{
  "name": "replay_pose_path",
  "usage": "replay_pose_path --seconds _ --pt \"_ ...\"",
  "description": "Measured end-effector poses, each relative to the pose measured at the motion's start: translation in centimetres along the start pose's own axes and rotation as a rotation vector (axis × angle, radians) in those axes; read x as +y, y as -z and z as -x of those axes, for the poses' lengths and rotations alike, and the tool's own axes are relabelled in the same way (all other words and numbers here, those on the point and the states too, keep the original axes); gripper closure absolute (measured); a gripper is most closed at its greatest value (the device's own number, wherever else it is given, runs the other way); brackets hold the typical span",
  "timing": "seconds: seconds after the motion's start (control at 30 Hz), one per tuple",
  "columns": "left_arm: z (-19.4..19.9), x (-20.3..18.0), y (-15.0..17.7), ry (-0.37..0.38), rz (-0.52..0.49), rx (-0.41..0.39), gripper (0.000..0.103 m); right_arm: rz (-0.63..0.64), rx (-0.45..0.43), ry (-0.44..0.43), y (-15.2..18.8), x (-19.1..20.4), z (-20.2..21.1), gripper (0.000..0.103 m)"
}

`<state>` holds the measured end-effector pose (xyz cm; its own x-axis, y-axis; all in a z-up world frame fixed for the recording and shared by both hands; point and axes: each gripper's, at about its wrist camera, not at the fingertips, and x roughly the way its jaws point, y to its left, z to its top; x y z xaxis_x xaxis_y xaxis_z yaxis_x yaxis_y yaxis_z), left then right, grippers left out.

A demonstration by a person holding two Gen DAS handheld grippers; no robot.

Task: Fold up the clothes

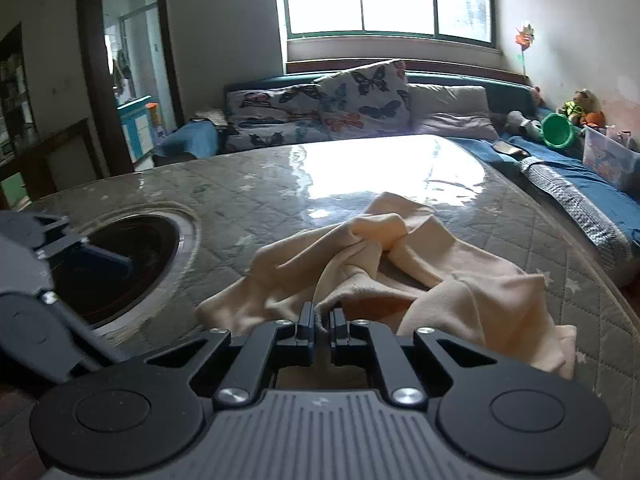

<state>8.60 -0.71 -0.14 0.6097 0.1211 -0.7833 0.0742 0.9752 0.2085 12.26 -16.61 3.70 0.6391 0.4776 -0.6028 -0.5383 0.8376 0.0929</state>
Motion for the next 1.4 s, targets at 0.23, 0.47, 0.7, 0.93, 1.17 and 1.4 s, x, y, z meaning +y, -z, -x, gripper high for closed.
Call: replay_pose_path --seconds 0.23,0.47,0.7,0.93,1.17,1.4 --pt "0.8 1.8 0.5 0.008 0.032 -0.020 0.000 0.047 -0.011 -0.067 1.2 1.5 3.0 0.098" --pt "2.6 3.4 0.3 0.060 0.092 -0.065 0.000 0.163 0.047 -0.137 4.3 5.2 4.8 0.098" --pt "4.1 0.9 0.1 0.181 0.038 -0.110 0.000 0.280 0.104 -0.229 6.8 9.5 5.1 0.098" --pt "2.8 -1.5 0.5 0.220 -0.043 -0.092 0.004 0.258 0.128 -0.296 7.2 10.3 6.5 0.090" --pt "1.0 -0.8 -0.5 0.235 -0.014 -0.079 0.015 0.110 0.076 -0.281 5.6 6.4 9.9 0.088" --pt "-0.4 -1.9 -1.1 0.269 -0.049 -0.065 0.016 -0.044 0.024 -0.138 4.2 0.7 11.8 0.087"
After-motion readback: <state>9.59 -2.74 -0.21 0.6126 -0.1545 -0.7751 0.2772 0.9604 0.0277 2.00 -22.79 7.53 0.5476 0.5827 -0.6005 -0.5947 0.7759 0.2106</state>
